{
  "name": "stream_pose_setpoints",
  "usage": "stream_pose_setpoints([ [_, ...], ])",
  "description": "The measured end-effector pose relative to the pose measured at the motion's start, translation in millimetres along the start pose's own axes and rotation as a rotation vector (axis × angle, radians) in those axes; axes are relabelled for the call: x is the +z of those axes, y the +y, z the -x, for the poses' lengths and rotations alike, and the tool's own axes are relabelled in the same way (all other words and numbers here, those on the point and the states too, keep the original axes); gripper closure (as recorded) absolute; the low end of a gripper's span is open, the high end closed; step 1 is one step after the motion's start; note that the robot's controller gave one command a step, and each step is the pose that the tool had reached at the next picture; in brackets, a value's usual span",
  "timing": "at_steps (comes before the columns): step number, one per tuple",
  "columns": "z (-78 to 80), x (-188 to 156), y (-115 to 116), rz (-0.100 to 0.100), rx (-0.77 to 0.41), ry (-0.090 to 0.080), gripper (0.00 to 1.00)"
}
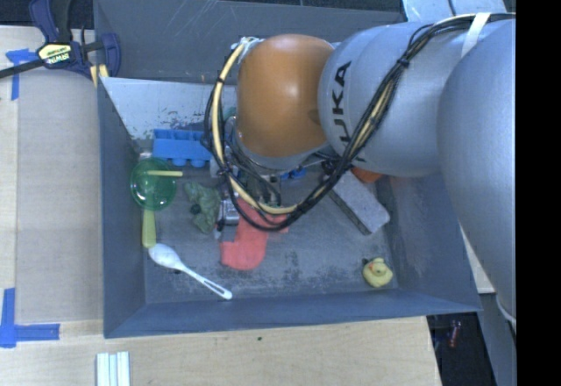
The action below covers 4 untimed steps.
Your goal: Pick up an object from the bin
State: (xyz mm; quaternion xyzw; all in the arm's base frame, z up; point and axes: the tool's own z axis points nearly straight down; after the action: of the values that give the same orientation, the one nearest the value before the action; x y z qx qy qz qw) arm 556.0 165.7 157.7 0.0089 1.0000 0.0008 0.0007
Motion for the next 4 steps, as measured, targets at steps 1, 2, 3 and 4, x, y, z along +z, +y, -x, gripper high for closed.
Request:
stream_pose_setpoints([
  [1,37.1,58,-59,0.001,-0.090,-0.009,0.00],
  [2,67.0,65,-41,0.004,-0.502,-0.009,1.00],
  [3,67.0,65,-41,0.004,-0.501,-0.009,1.00],
  [4,67.9,-5,-44,0.005,-0.483,-0.009,1.00],
])
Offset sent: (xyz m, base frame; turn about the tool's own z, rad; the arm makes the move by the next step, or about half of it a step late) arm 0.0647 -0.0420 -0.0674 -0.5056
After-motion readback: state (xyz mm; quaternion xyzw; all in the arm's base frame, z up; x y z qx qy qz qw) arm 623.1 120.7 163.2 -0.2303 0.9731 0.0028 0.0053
